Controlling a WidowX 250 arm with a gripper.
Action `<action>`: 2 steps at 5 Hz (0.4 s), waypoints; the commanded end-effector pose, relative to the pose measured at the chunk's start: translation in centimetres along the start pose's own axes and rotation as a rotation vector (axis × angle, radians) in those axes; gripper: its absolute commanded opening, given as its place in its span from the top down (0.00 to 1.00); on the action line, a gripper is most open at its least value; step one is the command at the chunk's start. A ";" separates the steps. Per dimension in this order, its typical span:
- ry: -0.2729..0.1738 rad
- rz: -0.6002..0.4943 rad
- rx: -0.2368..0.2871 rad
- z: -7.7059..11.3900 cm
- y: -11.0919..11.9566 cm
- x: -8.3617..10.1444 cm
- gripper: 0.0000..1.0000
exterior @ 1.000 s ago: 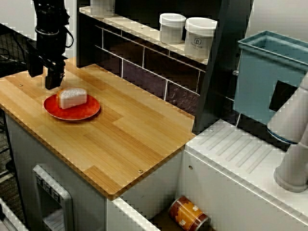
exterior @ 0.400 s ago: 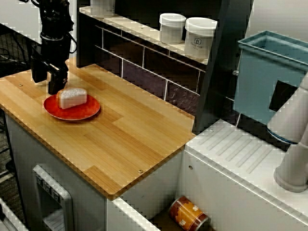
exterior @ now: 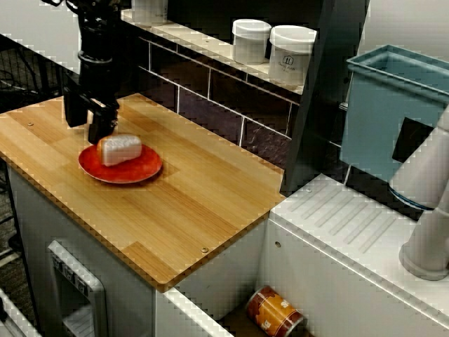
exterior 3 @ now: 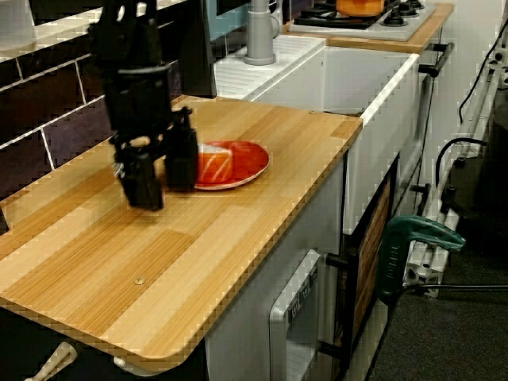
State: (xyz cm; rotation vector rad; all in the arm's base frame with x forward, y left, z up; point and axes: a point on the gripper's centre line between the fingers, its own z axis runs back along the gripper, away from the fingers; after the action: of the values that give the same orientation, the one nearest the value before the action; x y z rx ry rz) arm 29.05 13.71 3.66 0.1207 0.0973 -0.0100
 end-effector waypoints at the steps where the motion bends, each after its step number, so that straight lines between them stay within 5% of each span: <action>1: -0.063 -0.069 -0.040 4.0 -4.8 -0.7 0.00; 2: -0.047 -0.105 -0.045 3.6 -7.0 -0.6 0.00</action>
State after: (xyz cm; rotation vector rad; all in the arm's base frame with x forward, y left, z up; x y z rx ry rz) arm 29.68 6.89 4.35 0.0531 0.1125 -0.1116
